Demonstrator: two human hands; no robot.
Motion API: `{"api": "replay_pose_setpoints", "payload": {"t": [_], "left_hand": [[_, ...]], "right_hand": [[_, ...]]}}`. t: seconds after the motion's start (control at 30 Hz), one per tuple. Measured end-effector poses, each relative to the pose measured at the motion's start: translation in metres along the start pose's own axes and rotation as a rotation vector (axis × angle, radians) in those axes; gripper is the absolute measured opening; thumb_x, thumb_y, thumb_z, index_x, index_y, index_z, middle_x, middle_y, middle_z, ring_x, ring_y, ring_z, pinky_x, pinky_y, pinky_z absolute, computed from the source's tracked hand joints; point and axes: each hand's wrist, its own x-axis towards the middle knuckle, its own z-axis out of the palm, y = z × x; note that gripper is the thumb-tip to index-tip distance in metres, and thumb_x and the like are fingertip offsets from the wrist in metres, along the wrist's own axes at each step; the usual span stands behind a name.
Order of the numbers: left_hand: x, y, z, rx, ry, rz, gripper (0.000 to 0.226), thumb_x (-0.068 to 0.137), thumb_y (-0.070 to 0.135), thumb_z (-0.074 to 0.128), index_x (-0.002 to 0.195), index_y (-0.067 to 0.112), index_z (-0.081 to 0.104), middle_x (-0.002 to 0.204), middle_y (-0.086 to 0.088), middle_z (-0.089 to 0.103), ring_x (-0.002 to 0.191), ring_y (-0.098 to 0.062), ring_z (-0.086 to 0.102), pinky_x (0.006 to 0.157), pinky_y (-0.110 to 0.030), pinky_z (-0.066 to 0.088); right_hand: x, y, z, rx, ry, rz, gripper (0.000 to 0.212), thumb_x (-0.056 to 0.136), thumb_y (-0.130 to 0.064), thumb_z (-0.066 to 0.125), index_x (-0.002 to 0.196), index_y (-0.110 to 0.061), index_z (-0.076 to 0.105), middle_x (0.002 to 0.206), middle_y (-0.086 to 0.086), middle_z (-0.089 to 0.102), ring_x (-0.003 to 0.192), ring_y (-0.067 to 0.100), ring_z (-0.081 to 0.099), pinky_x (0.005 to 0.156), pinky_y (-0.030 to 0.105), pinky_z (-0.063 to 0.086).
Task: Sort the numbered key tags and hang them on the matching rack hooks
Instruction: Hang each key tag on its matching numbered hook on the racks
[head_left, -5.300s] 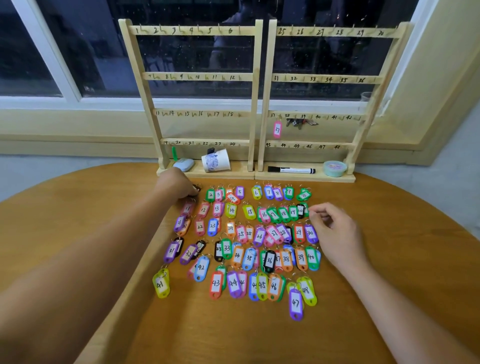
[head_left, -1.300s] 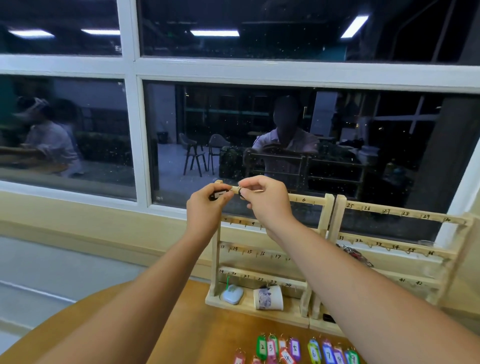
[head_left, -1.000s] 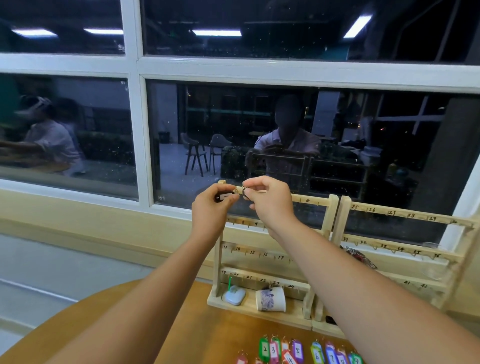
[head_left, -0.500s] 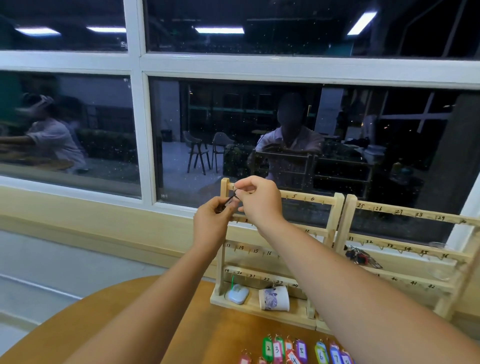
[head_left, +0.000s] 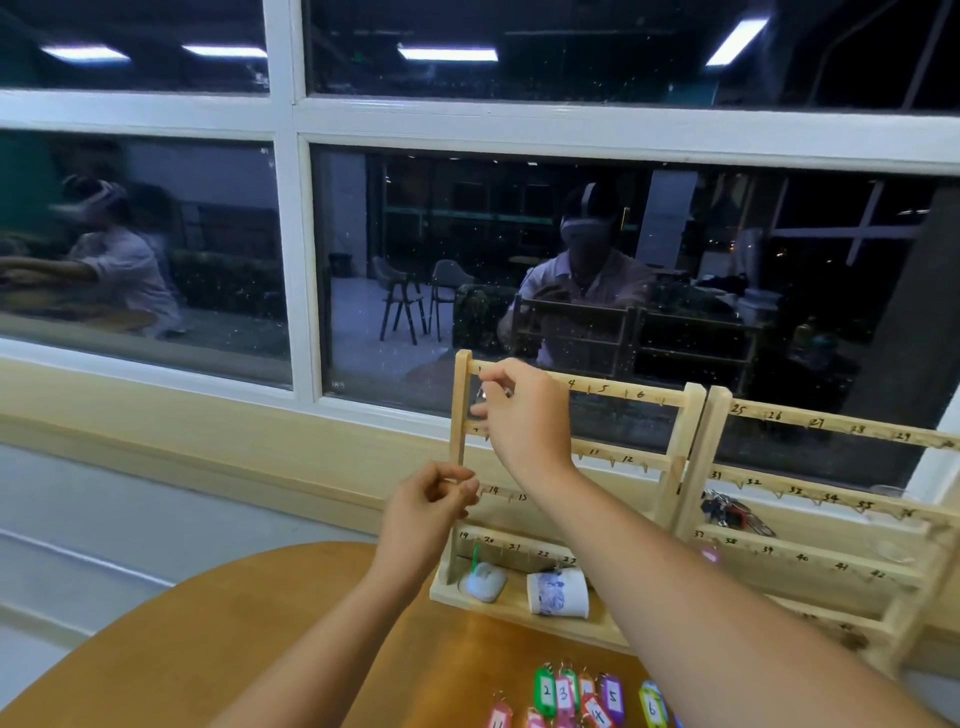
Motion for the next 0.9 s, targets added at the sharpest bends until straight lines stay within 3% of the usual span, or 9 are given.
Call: {"api": "replay_pose_setpoints", "payload": {"t": [0.07,0.13,0.33,0.47,0.57,0.7,0.8,0.9], "left_hand": [[-0.003,-0.005,-0.003,0.012,-0.009,-0.016,0.006,0.101,0.021,0.075,0.105,0.019,0.077,0.090,-0.001,0.081,0.087,-0.016,0.077,0.080,-0.029,0.063],[0.000,-0.003,-0.007,0.014,-0.015,-0.015,0.006,0.102,0.020,0.073,0.105,0.018,0.078,0.092,0.000,0.081,0.089,-0.016,0.077,0.082,-0.031,0.064],[0.024,0.067,-0.009,-0.142,0.038,0.064,0.019,0.108,0.033,0.062,0.114,0.020,0.073,0.097,-0.001,0.082,0.090,-0.019,0.079,0.075,-0.032,0.055],[0.033,0.110,-0.003,-0.285,-0.062,0.131,0.024,0.109,0.036,0.060,0.122,0.019,0.070,0.101,-0.005,0.083,0.092,-0.019,0.078,0.074,-0.030,0.055],[0.038,0.118,-0.003,-0.188,-0.039,0.170,0.018,0.104,0.033,0.069,0.120,0.024,0.071,0.097,-0.001,0.083,0.093,-0.012,0.079,0.074,-0.026,0.054],[0.051,0.113,-0.007,-0.085,0.038,0.216,0.008,0.102,0.024,0.073,0.105,0.023,0.080,0.094,0.003,0.082,0.093,-0.011,0.078,0.082,-0.030,0.057],[0.058,0.113,-0.007,-0.012,0.055,0.223,0.007,0.100,0.028,0.075,0.101,0.027,0.082,0.094,0.007,0.082,0.094,-0.008,0.077,0.089,-0.035,0.060],[0.061,0.116,-0.006,-0.022,0.054,0.213,0.007,0.098,0.029,0.077,0.099,0.024,0.083,0.092,0.006,0.082,0.090,-0.007,0.077,0.084,-0.031,0.060]], "right_hand": [[0.002,-0.011,-0.010,0.117,0.018,-0.006,0.020,0.105,-0.007,0.060,0.099,-0.019,0.075,0.092,-0.006,0.075,0.070,0.005,0.076,0.062,0.027,0.063],[0.011,-0.020,-0.020,0.188,0.025,0.024,0.017,0.104,-0.004,0.062,0.102,-0.014,0.076,0.092,0.000,0.076,0.071,0.006,0.077,0.063,0.022,0.062],[0.033,-0.029,-0.035,0.223,-0.130,0.104,0.013,0.100,-0.003,0.070,0.099,-0.014,0.078,0.092,0.005,0.077,0.077,0.013,0.080,0.077,0.038,0.068],[0.033,-0.027,-0.037,0.124,-0.129,0.065,0.014,0.095,-0.015,0.077,0.095,-0.028,0.080,0.090,-0.006,0.078,0.087,0.010,0.076,0.082,0.039,0.066],[0.032,-0.027,-0.041,0.199,-0.126,0.090,0.014,0.096,-0.013,0.077,0.096,-0.026,0.079,0.089,-0.004,0.079,0.084,0.013,0.078,0.080,0.039,0.067],[0.026,-0.024,-0.045,0.257,-0.118,0.115,0.011,0.096,-0.009,0.077,0.099,-0.020,0.079,0.091,0.000,0.080,0.083,0.012,0.079,0.075,0.036,0.068],[0.022,-0.019,-0.045,0.266,-0.103,0.142,0.011,0.096,-0.010,0.078,0.098,-0.020,0.079,0.089,-0.001,0.080,0.080,0.009,0.078,0.078,0.035,0.067],[0.019,-0.018,-0.043,0.289,-0.102,0.153,0.012,0.096,-0.008,0.077,0.099,-0.019,0.078,0.090,-0.001,0.080,0.080,0.010,0.079,0.082,0.036,0.067]]}}
